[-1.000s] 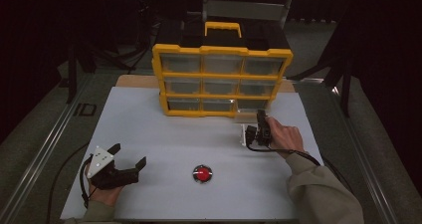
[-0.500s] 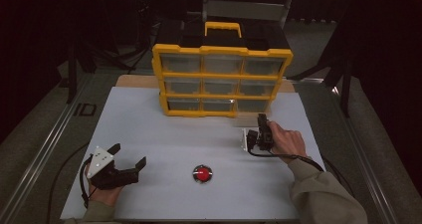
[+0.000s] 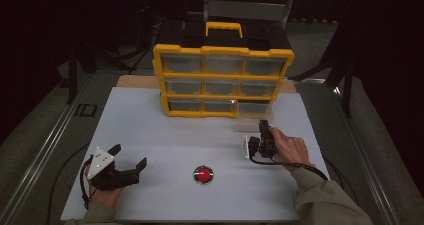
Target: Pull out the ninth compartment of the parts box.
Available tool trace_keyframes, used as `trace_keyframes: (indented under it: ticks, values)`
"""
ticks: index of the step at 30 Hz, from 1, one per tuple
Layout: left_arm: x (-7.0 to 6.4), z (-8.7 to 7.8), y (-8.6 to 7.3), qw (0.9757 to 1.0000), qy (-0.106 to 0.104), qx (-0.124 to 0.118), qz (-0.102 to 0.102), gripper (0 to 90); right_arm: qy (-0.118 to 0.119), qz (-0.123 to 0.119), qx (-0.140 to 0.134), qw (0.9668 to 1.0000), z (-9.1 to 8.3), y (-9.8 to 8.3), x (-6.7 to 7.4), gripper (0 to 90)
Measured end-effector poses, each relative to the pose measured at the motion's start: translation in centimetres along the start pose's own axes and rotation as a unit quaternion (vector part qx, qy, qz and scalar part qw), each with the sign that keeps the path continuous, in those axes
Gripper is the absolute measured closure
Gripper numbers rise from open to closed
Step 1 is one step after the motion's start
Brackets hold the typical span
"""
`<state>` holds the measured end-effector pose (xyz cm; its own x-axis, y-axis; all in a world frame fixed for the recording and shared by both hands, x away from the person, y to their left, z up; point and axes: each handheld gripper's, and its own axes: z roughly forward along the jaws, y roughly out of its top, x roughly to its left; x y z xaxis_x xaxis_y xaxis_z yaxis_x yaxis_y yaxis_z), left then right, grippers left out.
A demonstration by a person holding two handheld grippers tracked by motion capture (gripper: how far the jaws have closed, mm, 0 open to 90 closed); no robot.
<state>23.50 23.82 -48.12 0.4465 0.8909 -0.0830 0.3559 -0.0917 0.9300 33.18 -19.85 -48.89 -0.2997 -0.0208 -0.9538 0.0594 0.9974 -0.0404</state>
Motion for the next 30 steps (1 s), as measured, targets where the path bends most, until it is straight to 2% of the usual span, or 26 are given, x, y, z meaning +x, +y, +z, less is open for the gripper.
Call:
trace_keyframes:
  ticks: [18,25,30]
  values:
    - [0.0,0.0,0.0,1.0000,0.000,0.001,0.001,0.1,0.008,0.000,-0.004,1.0000,-1.0,-0.1,0.3,76.7]
    - [0.0,0.0,0.0,1.0000,0.001,0.002,0.000,0.1,0.020,0.025,-0.010,0.9994,-1.0,-0.2,0.0,73.5]
    - [0.0,-0.1,0.0,1.0000,0.002,0.001,0.000,0.1,0.029,0.070,-0.017,0.9970,-1.2,-0.1,-0.5,62.3]
